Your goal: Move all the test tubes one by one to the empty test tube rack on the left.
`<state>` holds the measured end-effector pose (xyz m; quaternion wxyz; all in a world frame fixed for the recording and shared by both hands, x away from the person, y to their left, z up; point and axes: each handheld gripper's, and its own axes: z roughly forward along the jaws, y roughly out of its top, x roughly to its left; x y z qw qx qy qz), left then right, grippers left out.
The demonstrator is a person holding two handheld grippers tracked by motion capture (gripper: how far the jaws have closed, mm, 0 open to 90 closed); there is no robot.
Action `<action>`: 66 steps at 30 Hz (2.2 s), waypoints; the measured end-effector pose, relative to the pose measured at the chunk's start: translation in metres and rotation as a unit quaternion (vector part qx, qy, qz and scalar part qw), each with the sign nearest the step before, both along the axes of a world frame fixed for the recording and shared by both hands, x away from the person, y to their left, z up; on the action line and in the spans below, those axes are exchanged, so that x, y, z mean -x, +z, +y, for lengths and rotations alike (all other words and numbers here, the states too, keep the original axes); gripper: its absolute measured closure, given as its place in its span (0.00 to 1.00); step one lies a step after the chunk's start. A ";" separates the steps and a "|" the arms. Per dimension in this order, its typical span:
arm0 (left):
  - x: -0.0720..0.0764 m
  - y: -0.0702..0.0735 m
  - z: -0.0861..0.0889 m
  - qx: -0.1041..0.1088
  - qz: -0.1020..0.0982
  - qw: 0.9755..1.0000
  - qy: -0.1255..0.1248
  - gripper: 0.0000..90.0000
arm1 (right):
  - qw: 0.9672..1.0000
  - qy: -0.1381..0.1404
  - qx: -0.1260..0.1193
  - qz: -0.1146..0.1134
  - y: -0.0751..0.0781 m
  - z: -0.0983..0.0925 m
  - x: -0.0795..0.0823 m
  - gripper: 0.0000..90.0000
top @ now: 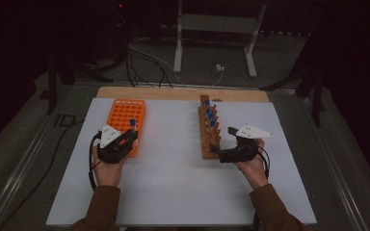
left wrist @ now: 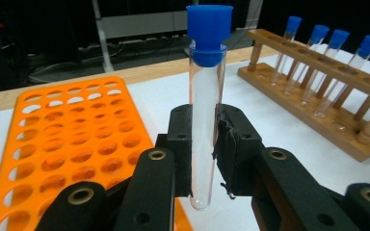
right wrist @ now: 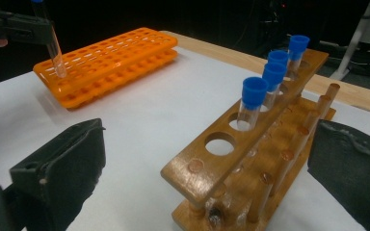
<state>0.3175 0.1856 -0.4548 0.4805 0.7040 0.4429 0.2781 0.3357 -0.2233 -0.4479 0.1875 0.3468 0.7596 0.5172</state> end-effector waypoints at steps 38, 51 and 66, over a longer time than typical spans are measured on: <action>0.002 -0.036 0.011 -0.057 0.043 0.997 0.022 0.85 | 1.000 -0.002 -0.003 0.004 -0.004 -0.007 0.003 0.00; 0.003 -0.040 0.008 -0.080 0.058 0.995 0.018 0.86 | 1.000 0.002 0.001 0.007 -0.005 -0.005 0.003 0.00; 0.003 -0.041 0.008 -0.074 0.066 0.995 0.024 0.77 | 1.000 0.005 0.004 0.006 -0.005 0.001 0.004 0.00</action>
